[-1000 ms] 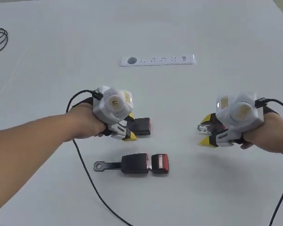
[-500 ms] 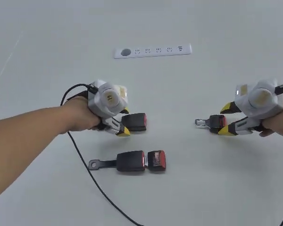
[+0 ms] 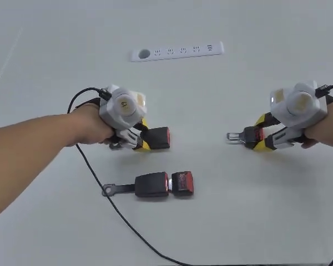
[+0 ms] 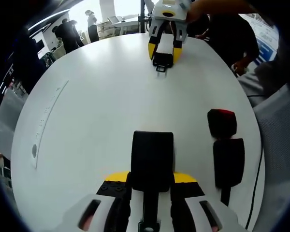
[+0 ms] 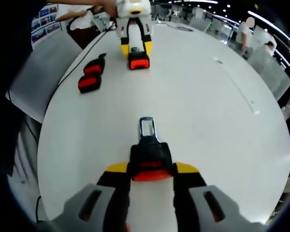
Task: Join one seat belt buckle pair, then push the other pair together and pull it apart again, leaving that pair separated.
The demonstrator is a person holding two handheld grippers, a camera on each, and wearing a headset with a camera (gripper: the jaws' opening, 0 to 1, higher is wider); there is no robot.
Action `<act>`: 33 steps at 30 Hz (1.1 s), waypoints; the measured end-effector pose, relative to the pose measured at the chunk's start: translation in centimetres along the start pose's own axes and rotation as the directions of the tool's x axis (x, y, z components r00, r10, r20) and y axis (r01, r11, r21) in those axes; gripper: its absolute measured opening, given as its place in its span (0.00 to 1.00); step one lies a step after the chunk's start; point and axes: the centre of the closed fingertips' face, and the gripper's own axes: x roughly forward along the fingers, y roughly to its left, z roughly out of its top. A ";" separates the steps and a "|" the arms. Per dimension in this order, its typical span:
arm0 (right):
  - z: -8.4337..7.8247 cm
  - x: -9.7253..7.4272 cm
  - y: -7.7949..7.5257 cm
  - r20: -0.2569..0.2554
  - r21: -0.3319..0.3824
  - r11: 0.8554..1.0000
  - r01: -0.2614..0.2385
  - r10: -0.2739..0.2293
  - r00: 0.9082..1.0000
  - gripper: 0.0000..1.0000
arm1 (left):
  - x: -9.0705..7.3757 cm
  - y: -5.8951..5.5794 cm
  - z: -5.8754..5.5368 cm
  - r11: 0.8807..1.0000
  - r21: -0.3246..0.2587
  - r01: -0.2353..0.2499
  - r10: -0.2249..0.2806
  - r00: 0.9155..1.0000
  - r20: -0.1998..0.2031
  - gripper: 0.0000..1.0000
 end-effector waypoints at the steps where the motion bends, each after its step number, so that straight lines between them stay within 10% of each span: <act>1: 0.0 0.0 0.0 -0.001 -0.001 1.000 -0.003 0.003 1.000 0.33 | 0.0 -0.1 0.0 1.000 0.005 0.001 -0.001 1.000 -0.002 0.31; 11: 0.8 0.5 -0.1 -0.019 0.018 1.000 0.016 -0.016 1.000 0.33 | 0.1 -0.1 -0.2 1.000 0.022 -0.004 0.004 1.000 -0.016 0.31; 33: 9.8 5.7 1.2 0.003 -0.044 0.999 0.027 -0.027 1.000 0.33 | 0.3 0.0 -0.4 1.000 0.019 -0.018 0.019 0.999 -0.049 0.31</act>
